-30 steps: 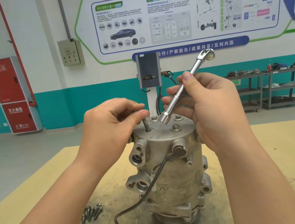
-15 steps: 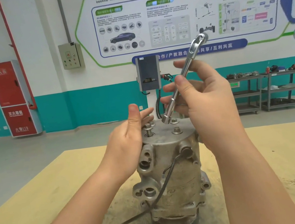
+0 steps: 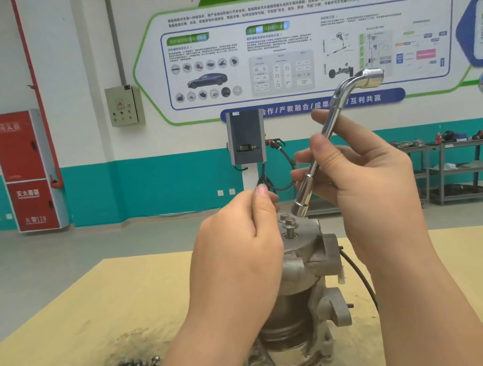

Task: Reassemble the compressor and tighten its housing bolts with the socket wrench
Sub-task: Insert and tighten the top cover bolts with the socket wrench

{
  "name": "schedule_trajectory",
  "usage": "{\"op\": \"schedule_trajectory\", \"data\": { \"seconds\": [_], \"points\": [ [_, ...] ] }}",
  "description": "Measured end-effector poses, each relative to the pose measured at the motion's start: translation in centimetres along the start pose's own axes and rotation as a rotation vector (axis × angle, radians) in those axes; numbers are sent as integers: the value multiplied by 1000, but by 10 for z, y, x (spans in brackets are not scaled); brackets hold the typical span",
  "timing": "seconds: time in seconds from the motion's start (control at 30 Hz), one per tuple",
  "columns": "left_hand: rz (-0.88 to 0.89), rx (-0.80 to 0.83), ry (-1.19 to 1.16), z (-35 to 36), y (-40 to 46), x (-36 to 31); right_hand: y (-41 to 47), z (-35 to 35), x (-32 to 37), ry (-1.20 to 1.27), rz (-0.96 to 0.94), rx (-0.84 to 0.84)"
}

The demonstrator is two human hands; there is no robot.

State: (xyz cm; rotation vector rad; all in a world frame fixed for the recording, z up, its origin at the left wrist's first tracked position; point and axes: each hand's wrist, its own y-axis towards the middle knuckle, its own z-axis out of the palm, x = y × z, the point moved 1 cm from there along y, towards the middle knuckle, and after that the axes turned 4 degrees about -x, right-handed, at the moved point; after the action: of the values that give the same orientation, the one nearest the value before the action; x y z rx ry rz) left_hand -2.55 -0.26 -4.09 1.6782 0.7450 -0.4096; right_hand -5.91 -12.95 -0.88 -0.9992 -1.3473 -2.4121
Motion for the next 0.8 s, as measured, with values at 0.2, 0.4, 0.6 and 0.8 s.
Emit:
{"op": "schedule_trajectory", "data": {
  "seconds": [0.2,0.4,0.6,0.8],
  "points": [
    [-25,49,165,-2,3,0,3,0,-5,53,33,56],
    [-132,244,72,-6,30,-12,5,1,-9,100,66,82],
    [-144,279,-105,2,33,-2,7,-1,-12,109,81,90],
    [-97,358,-187,-4,35,5,2,9,-12,62,53,156]
  ]
}}
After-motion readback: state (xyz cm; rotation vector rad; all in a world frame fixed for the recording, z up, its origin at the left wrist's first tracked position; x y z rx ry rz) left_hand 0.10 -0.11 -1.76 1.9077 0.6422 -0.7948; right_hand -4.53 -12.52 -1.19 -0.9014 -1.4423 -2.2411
